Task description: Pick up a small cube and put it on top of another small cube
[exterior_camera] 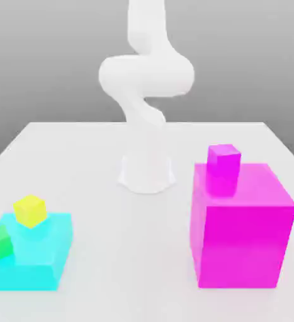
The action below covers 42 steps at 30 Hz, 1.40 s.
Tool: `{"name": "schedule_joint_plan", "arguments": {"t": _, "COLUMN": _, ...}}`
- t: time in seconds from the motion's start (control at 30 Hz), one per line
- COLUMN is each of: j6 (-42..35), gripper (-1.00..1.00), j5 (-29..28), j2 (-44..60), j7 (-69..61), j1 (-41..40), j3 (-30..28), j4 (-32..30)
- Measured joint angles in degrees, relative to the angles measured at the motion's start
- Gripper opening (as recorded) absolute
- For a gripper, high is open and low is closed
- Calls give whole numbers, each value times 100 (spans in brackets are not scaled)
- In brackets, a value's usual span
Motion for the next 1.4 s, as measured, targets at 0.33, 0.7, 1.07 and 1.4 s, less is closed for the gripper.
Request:
{"name": "schedule_joint_plan", "arguments": {"t": 0.33, "j6": -674, "gripper": 0, "j5": 1644, "j2": 2171, "j7": -998, "j1": 929, "j3": -731, "j4": 300}}
{"name": "schedule_joint_plan", "arguments": {"t": 0.7, "j6": -1182, "gripper": 0, "j5": 2767, "j2": 4342, "j7": -1608, "j1": 1352, "j3": -718, "j4": 573}}
{"name": "schedule_joint_plan", "arguments": {"t": 1.07, "j6": -991, "gripper": 0, "j5": 2993, "j2": 5919, "j7": -1679, "j1": 1546, "j3": -490, "j4": 728}}
{"name": "schedule_joint_plan", "arguments": {"t": 1.4, "j6": -283, "gripper": 0, "j5": 2619, "j2": 6691, "j7": -1564, "j1": 1907, "j3": -424, "j4": 814}}
